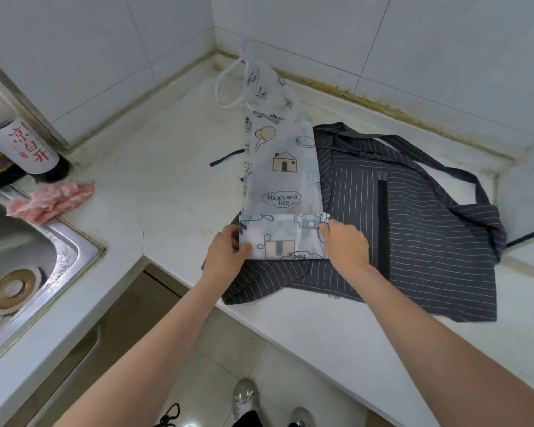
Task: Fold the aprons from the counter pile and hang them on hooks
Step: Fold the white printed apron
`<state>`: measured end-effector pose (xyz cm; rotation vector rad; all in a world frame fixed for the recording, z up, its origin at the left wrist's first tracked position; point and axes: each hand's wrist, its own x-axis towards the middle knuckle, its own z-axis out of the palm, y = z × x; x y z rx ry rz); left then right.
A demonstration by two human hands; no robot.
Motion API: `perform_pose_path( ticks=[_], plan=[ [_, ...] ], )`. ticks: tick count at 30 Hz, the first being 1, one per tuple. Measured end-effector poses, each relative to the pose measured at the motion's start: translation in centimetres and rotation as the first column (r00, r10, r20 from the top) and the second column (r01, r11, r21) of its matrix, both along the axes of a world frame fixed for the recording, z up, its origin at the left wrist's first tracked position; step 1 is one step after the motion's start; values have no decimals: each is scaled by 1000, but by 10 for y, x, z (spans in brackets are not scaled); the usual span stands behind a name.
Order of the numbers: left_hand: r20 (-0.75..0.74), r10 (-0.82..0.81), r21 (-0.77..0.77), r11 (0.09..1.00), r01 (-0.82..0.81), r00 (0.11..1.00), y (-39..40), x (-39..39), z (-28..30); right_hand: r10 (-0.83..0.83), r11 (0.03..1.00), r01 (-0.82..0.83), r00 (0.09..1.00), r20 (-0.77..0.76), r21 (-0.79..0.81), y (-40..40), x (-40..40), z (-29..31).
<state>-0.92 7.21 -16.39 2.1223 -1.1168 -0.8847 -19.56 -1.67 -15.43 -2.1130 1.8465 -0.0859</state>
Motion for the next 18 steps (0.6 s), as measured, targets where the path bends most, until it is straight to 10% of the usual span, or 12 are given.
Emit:
perform_pose_path(
  ticks=[2, 5, 8, 15, 18],
  plan=[
    [243, -46, 46, 998, 36, 969, 2, -3, 1, 1, 1000, -1, 998, -62, -1, 3, 6, -4],
    [709, -379, 186, 914, 360, 595, -5, -6, -2, -9, 1000, 11, 995, -98, 20, 3, 11, -5],
    [683, -669, 420, 688, 592, 294, -25, 0, -9, -5, 1000, 6, 990, -138, 10, 0, 13, -7],
    [514, -812, 482, 541, 690, 277, -48, 27, -10, 445, 865, -501, 792, -417, -29, 8, -22, -16],
    [375, -782, 341, 615, 711, 497, -53, 39, -10, 514, 854, -497, 761, -395, 155, 1, -29, -10]
  ],
)
